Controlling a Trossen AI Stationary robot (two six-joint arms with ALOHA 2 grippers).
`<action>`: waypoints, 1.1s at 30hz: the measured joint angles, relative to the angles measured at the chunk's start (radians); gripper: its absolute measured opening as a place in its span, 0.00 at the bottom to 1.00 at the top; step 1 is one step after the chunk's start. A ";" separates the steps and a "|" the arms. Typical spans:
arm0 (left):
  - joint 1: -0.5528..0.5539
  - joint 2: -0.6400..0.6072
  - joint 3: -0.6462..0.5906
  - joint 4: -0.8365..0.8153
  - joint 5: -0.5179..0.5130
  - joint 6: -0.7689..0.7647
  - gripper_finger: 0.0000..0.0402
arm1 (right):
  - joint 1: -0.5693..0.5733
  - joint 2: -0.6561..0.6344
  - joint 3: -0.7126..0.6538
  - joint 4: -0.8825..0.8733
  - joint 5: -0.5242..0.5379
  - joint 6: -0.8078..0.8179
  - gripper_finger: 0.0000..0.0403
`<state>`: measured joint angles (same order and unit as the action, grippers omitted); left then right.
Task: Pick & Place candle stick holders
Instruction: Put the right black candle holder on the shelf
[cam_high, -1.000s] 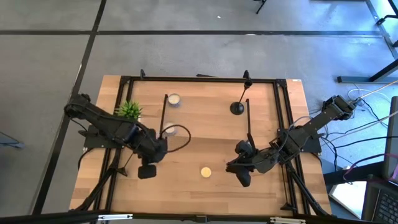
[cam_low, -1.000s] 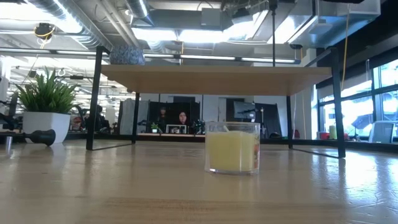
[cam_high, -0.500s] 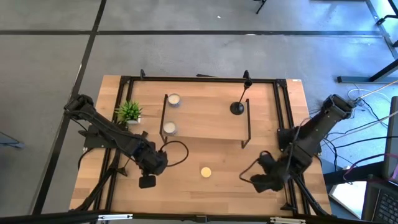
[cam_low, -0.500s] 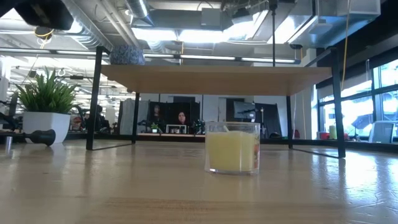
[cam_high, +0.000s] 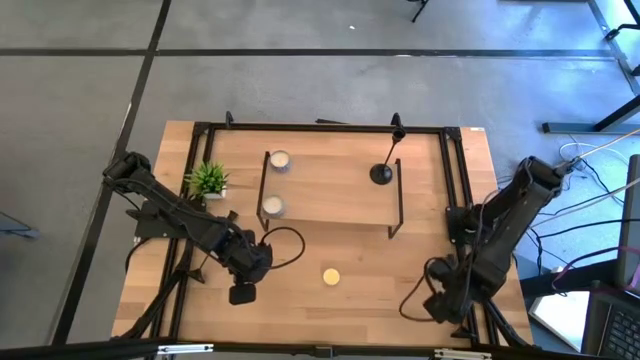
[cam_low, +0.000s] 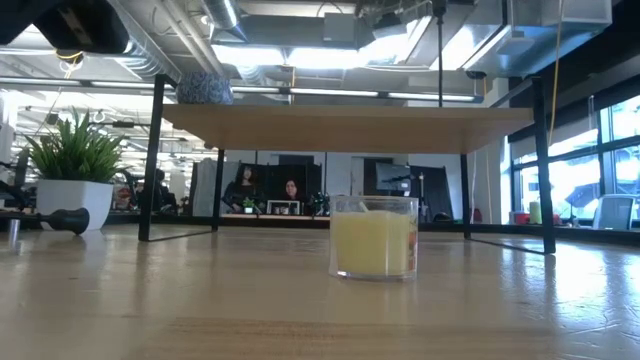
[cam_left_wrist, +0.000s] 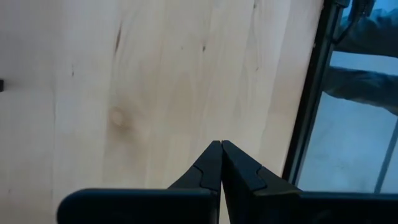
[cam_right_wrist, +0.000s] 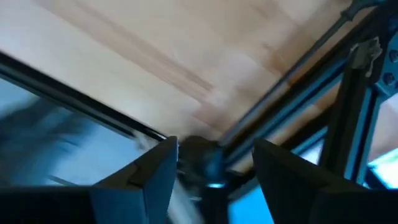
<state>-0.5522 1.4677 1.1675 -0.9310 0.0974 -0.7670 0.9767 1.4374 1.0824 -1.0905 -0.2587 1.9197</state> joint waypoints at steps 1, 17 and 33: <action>-0.002 0.000 0.000 0.000 -0.006 -0.004 0.00 | 0.011 0.013 -0.007 0.006 -0.015 -0.029 0.53; -0.010 0.000 -0.001 0.000 -0.028 -0.017 0.00 | 0.084 0.164 -0.074 0.110 -0.047 -0.184 0.53; -0.010 0.000 -0.001 0.001 -0.034 -0.033 0.00 | 0.105 0.212 -0.100 0.130 -0.061 -0.161 0.53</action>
<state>-0.5621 1.4677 1.1664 -0.9303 0.0631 -0.7997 1.0818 1.6497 0.9825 -0.9602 -0.3196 1.7586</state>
